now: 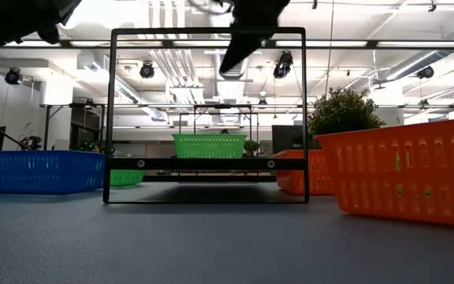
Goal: Stack baskets on shelf by color
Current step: Put the top right green bin on the shelf
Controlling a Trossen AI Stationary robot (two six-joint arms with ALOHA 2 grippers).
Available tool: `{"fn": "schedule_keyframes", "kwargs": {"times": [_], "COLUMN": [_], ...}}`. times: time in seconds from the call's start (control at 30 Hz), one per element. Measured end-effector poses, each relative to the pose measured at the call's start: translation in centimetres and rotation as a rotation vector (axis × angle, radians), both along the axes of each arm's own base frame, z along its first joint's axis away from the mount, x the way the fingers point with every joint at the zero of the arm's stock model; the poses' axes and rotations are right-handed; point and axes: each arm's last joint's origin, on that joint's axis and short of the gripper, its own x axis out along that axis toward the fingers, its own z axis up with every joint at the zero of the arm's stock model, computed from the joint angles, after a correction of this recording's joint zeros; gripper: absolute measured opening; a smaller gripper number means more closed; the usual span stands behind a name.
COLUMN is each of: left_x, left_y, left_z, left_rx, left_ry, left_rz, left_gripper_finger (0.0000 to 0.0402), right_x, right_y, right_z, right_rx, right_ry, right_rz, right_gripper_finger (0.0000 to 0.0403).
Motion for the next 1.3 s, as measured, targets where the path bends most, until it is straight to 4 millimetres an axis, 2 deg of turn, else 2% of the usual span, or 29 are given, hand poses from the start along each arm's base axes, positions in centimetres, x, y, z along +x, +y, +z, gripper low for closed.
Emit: {"fn": "schedule_keyframes", "kwargs": {"times": [0.13,0.27,0.47,0.53,0.8,0.97,1.03,1.17,1.3], "left_x": [0.4,1.1,2.4,2.9,6.3,9.2,10.0,10.6,11.7], "left_y": [0.0,-0.1,-0.3,-0.3,-0.7,-1.0,-1.1,-1.1,-1.0], "left_z": [-0.3,-0.7,-1.6,-1.1,0.5,1.5,1.8,3.9,4.8], "left_rx": [0.000,-0.068,-0.215,-0.252,-0.296,-0.294,-0.289,-0.296,-0.268], "left_ry": [0.032,0.065,0.134,0.133,0.234,0.461,0.662,1.073,1.319], "left_rz": [-0.003,-0.057,-0.150,-0.174,-0.183,-0.146,-0.112,-0.034,0.025], "left_gripper_finger": [0.0000,0.0000,0.0000,0.0000,0.0000,0.0000,0.0000,0.0000,0.0000], "right_x": [-2.1,-4.3,-7.8,-8.9,-13.0,-14.9,-15.5,-16.4,-16.9], "right_y": [2.6,4.1,3.9,3.6,3.0,2.8,2.7,2.5,2.5], "right_z": [-0.6,-2.5,-5.6,-6.2,-6.0,-5.5,-5.6,-5.8,-5.8], "right_rx": [0.008,0.002,0.004,-0.006,-0.050,-0.030,-0.020,-0.016,-0.019], "right_ry": [-0.117,-0.264,-0.430,-0.479,-0.665,-0.716,-0.727,-0.738,-0.744], "right_rz": [0.071,0.139,0.150,0.155,0.183,0.171,0.167,0.163,0.156], "right_gripper_finger": [0.0052,0.0051,0.0051,0.0051,0.0051,0.0051,0.0050,0.0046,0.0043]}}
